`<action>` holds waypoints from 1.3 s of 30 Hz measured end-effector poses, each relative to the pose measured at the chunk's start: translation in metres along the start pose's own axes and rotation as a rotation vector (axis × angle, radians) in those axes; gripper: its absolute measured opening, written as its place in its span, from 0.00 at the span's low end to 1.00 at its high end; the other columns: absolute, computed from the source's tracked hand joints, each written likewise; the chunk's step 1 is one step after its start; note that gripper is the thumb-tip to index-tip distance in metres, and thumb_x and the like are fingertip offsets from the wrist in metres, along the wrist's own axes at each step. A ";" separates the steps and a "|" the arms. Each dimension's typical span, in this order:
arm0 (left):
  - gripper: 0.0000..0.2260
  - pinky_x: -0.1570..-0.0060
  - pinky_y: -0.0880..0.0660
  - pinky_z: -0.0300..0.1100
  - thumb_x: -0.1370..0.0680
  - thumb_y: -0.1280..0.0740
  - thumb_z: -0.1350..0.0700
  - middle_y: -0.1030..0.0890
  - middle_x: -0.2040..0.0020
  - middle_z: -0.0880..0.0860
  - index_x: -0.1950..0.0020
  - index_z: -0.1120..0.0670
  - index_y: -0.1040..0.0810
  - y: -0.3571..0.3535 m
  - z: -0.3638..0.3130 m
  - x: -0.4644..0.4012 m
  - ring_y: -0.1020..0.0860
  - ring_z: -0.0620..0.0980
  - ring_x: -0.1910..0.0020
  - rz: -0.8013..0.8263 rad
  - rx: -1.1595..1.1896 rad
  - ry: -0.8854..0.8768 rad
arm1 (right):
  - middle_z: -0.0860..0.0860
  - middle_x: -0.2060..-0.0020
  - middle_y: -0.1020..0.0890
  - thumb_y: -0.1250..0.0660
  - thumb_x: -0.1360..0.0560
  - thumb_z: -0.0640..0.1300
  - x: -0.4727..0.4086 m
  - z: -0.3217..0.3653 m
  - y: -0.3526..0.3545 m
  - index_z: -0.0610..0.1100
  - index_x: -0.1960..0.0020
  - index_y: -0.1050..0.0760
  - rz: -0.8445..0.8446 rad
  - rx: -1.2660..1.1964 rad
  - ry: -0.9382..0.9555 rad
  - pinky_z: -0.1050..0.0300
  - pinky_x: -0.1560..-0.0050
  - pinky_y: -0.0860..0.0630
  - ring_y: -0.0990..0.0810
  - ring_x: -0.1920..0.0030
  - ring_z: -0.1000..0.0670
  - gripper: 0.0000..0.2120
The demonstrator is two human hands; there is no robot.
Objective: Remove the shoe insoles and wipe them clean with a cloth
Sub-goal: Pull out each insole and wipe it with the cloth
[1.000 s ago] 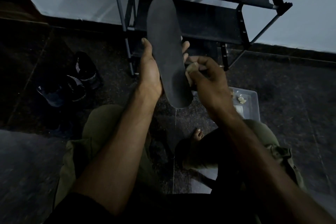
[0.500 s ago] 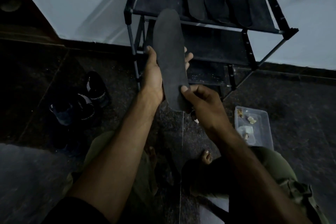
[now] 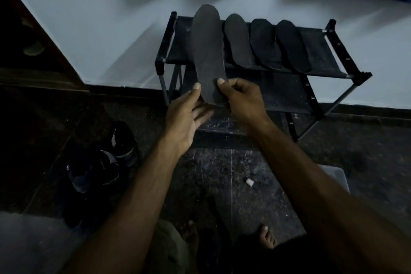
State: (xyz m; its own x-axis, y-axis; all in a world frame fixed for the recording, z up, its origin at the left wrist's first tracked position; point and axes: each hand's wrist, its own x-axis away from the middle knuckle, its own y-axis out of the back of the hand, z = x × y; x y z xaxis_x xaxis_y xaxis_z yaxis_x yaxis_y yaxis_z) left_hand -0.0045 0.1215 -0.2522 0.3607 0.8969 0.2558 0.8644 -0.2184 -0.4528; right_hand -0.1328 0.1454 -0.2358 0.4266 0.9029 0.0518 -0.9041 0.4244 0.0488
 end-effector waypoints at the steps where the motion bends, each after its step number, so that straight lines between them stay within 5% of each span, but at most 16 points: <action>1: 0.08 0.50 0.20 0.41 0.19 0.37 0.52 0.16 0.46 0.55 0.45 0.53 0.21 -0.002 -0.005 -0.007 0.17 0.49 0.47 -0.018 -0.025 -0.008 | 0.49 0.65 0.19 0.34 0.21 0.44 -0.010 -0.001 -0.003 0.43 0.61 0.22 -0.002 -0.006 0.008 0.61 0.65 0.25 0.22 0.66 0.56 0.11; 10: 0.03 0.61 0.20 0.35 0.21 0.34 0.64 0.18 0.54 0.54 0.51 0.59 0.21 -0.010 -0.023 -0.078 0.18 0.48 0.55 -0.157 -0.126 -0.039 | 0.51 0.72 0.24 0.33 0.22 0.47 -0.060 -0.010 -0.017 0.43 0.64 0.26 -0.037 -0.098 -0.066 0.67 0.76 0.32 0.28 0.77 0.60 0.14; 17: 0.14 0.60 0.20 0.36 0.22 0.32 0.62 0.20 0.41 0.60 0.38 0.64 0.25 -0.001 -0.012 -0.117 0.19 0.53 0.46 -0.187 -0.231 0.011 | 0.50 0.70 0.24 0.35 0.21 0.44 -0.057 -0.047 -0.009 0.43 0.61 0.26 -0.011 -0.093 -0.137 0.68 0.75 0.31 0.28 0.75 0.59 0.11; 27: 0.11 0.59 0.20 0.37 0.20 0.33 0.52 0.16 0.55 0.57 0.45 0.59 0.22 0.000 -0.022 -0.125 0.15 0.48 0.57 -0.100 -0.149 0.051 | 0.49 0.72 0.24 0.35 0.20 0.41 -0.086 -0.033 -0.023 0.42 0.66 0.28 -0.130 -0.209 -0.112 0.67 0.77 0.33 0.29 0.78 0.60 0.15; 39: 0.05 0.60 0.21 0.34 0.21 0.33 0.60 0.16 0.56 0.58 0.50 0.62 0.22 -0.001 -0.018 -0.130 0.15 0.48 0.59 -0.080 -0.192 0.023 | 0.50 0.71 0.23 0.35 0.21 0.41 -0.095 -0.039 -0.023 0.42 0.65 0.26 -0.182 -0.197 -0.155 0.66 0.76 0.32 0.27 0.75 0.58 0.14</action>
State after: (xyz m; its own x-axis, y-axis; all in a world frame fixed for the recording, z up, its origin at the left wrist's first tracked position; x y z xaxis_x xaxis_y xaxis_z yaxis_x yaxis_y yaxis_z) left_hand -0.0460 -0.0018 -0.2697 0.2940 0.9058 0.3050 0.9408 -0.2180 -0.2597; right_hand -0.1534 0.0529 -0.2808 0.5667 0.7960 0.2126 -0.7929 0.5970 -0.1218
